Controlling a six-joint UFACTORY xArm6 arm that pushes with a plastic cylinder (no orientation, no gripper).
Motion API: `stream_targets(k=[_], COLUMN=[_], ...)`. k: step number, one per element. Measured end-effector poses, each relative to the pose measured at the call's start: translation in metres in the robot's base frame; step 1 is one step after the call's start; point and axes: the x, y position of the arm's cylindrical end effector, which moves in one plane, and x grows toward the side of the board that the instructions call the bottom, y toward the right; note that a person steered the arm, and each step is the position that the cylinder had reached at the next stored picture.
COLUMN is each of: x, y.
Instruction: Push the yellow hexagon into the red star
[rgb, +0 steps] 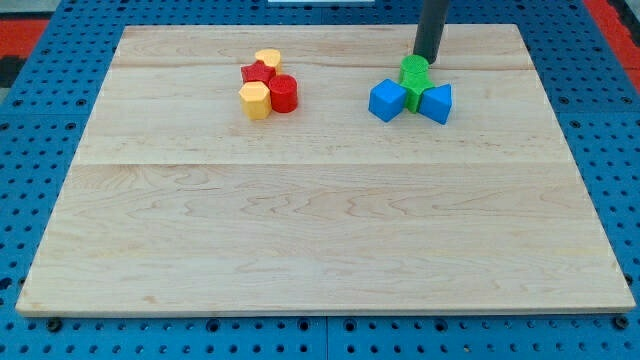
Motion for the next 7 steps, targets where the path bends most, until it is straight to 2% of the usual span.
stream_targets(k=[1,2,5,7], x=[-0.020,-0.017,-0.018,0.016], y=[-0.057,-0.111,-0.222,-0.210])
